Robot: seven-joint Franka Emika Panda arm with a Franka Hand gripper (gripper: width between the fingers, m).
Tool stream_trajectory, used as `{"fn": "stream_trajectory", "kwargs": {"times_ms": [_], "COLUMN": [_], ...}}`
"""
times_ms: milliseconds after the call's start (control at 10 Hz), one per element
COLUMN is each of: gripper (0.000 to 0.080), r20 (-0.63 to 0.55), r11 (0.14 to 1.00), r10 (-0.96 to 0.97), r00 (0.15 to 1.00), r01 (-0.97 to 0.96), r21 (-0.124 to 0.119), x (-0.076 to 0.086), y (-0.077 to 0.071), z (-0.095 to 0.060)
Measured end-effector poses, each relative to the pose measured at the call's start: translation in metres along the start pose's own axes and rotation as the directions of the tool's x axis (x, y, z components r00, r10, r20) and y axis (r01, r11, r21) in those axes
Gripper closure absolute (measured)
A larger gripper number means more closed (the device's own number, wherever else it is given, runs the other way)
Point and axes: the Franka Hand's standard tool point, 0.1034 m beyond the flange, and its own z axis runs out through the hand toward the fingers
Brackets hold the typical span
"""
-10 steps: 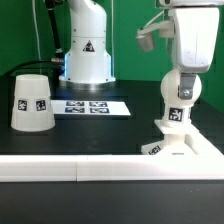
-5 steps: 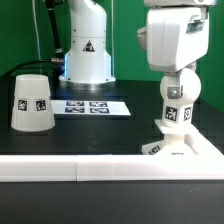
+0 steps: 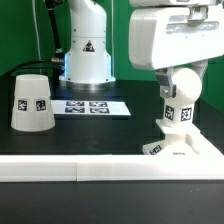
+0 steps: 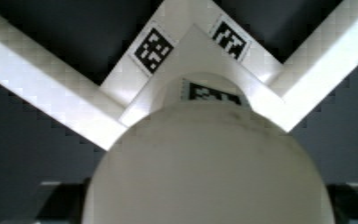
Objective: Assemble lamp
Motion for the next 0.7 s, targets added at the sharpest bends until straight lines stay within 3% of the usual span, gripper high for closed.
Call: {"fn": "stream_trajectory", "kwargs": {"times_ms": [300, 700], "gripper": [0.0222, 0.0222], "r20": [-0.028, -0.074], "r11": [0.971, 0.818], "r10": [0.239, 0.574], "r00": [0.971, 0.816], "r01": [-0.240, -0.575], "r21": [-0.009, -0.001], "x": [-0.0014, -0.0048], "y": [0.0014, 0.0011], "z": [-0.0003, 0.0001]}}
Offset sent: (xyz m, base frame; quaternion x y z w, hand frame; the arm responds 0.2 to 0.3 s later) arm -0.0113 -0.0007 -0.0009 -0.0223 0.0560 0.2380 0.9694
